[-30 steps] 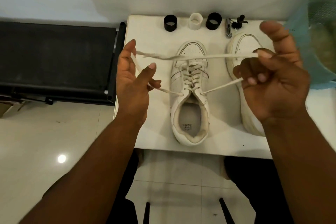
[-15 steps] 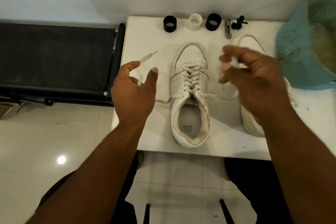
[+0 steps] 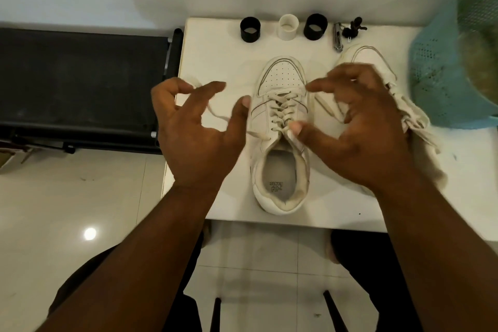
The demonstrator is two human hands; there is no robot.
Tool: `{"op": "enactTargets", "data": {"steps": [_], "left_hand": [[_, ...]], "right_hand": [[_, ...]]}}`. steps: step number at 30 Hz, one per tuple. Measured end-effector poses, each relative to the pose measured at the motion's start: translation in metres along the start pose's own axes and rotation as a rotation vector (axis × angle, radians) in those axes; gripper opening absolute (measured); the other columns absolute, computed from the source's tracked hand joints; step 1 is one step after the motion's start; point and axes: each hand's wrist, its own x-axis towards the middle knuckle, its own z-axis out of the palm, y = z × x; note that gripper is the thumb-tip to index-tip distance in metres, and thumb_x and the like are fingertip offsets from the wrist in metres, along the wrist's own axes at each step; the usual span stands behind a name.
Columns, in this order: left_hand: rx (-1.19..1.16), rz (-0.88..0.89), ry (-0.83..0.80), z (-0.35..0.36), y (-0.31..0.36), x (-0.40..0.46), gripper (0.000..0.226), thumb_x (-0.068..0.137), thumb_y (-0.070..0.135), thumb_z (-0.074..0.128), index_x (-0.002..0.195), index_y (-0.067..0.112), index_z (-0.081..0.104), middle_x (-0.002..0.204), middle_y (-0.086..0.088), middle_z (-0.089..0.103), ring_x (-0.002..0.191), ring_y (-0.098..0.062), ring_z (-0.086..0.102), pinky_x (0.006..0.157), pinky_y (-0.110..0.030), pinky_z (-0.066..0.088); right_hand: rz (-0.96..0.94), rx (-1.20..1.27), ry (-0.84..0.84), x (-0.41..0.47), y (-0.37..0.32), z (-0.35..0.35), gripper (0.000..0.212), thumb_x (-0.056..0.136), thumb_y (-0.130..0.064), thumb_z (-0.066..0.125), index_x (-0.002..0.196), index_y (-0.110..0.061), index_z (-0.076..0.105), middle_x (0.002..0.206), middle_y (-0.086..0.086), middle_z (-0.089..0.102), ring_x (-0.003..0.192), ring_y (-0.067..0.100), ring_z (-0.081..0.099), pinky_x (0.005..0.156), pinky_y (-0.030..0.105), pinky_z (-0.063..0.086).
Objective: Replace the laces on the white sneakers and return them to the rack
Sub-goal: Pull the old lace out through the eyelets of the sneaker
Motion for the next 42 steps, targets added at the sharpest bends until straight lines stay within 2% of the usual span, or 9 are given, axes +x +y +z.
{"op": "enactTargets", "data": {"steps": [2, 6, 11, 13, 16, 20, 26, 31, 42], "left_hand": [[0.051, -0.033, -0.002, 0.000, -0.003, 0.002, 0.045, 0.083, 0.056, 0.079, 0.112, 0.022, 0.076, 0.125, -0.014, 0.052, 0.111, -0.008, 0.049, 0.086, -0.005, 0.040], [0.098, -0.019, -0.081, 0.000, -0.001, 0.000, 0.055, 0.081, 0.058, 0.075, 0.122, 0.022, 0.070, 0.140, -0.013, 0.044, 0.118, 0.004, 0.038, 0.092, -0.015, 0.042], [-0.250, 0.342, -0.553, -0.001, 0.005, -0.006, 0.059, 0.079, 0.043, 0.080, 0.126, 0.010, 0.069, 0.134, -0.009, 0.058, 0.125, -0.019, 0.056, 0.096, -0.032, 0.050], [-0.264, 0.331, -0.672, 0.001, 0.006, -0.008, 0.064, 0.080, 0.042, 0.081, 0.135, 0.013, 0.064, 0.144, -0.005, 0.057, 0.136, -0.019, 0.051, 0.108, -0.043, 0.046], [-0.257, 0.262, -0.777, 0.001, -0.001, -0.005, 0.076, 0.075, 0.046, 0.086, 0.141, 0.019, 0.059, 0.151, 0.004, 0.053, 0.142, -0.008, 0.045, 0.117, -0.035, 0.039], [-0.242, 0.120, -0.713, 0.003, 0.002, -0.007, 0.070, 0.074, 0.041, 0.085, 0.138, 0.026, 0.060, 0.140, 0.013, 0.060, 0.129, -0.004, 0.055, 0.106, -0.037, 0.050], [-0.406, -0.001, -0.711, 0.004, 0.001, -0.007, 0.068, 0.079, 0.001, 0.076, 0.139, 0.026, 0.058, 0.143, 0.016, 0.054, 0.130, -0.004, 0.056, 0.103, -0.026, 0.052], [-0.546, -0.047, -0.770, 0.004, -0.003, -0.002, 0.065, 0.078, -0.016, 0.068, 0.132, 0.020, 0.059, 0.155, 0.003, 0.042, 0.138, -0.007, 0.050, 0.107, -0.031, 0.051], [-0.198, 0.218, -0.486, 0.008, 0.020, -0.018, 0.026, 0.081, 0.020, 0.075, 0.106, 0.017, 0.078, 0.119, -0.001, 0.072, 0.114, -0.018, 0.066, 0.096, -0.042, 0.054]], "right_hand": [[-0.047, -0.010, -0.112, -0.001, -0.002, 0.004, 0.063, 0.068, -0.067, 0.078, 0.120, -0.033, 0.068, 0.114, -0.011, 0.055, 0.091, -0.012, 0.048, 0.072, 0.004, 0.032], [-0.087, -0.041, -0.177, -0.003, 0.001, 0.012, 0.053, 0.066, -0.059, 0.078, 0.112, -0.036, 0.068, 0.090, -0.016, 0.054, 0.077, -0.007, 0.050, 0.066, 0.014, 0.035], [-0.060, 0.060, -0.189, -0.004, 0.004, 0.014, 0.044, 0.070, -0.046, 0.079, 0.110, -0.032, 0.069, 0.078, -0.011, 0.061, 0.071, 0.008, 0.061, 0.061, 0.025, 0.050], [-0.067, 0.059, -0.181, -0.004, 0.004, 0.014, 0.042, 0.071, -0.040, 0.081, 0.110, -0.029, 0.070, 0.075, -0.010, 0.061, 0.070, 0.009, 0.061, 0.062, 0.028, 0.052], [-0.035, 0.071, -0.183, -0.003, 0.007, 0.013, 0.041, 0.071, -0.031, 0.085, 0.109, -0.031, 0.071, 0.075, -0.011, 0.064, 0.069, 0.008, 0.063, 0.062, 0.024, 0.052], [-0.038, 0.098, -0.196, -0.003, 0.008, 0.014, 0.041, 0.070, -0.030, 0.087, 0.109, -0.031, 0.073, 0.073, -0.011, 0.065, 0.068, 0.008, 0.065, 0.062, 0.023, 0.053], [-0.006, 0.150, -0.205, -0.001, 0.013, 0.012, 0.039, 0.067, -0.034, 0.073, 0.106, -0.029, 0.074, 0.072, -0.011, 0.065, 0.060, 0.009, 0.063, 0.057, 0.018, 0.047], [0.035, 0.248, -0.253, 0.003, 0.018, 0.010, 0.034, 0.067, -0.028, 0.071, 0.100, -0.033, 0.074, 0.076, -0.007, 0.067, 0.058, 0.010, 0.062, 0.055, 0.022, 0.051], [-0.091, 0.226, -0.197, -0.001, 0.014, 0.018, 0.038, 0.074, -0.018, 0.086, 0.110, -0.021, 0.073, 0.074, -0.008, 0.064, 0.067, 0.013, 0.062, 0.062, 0.028, 0.054]]}}
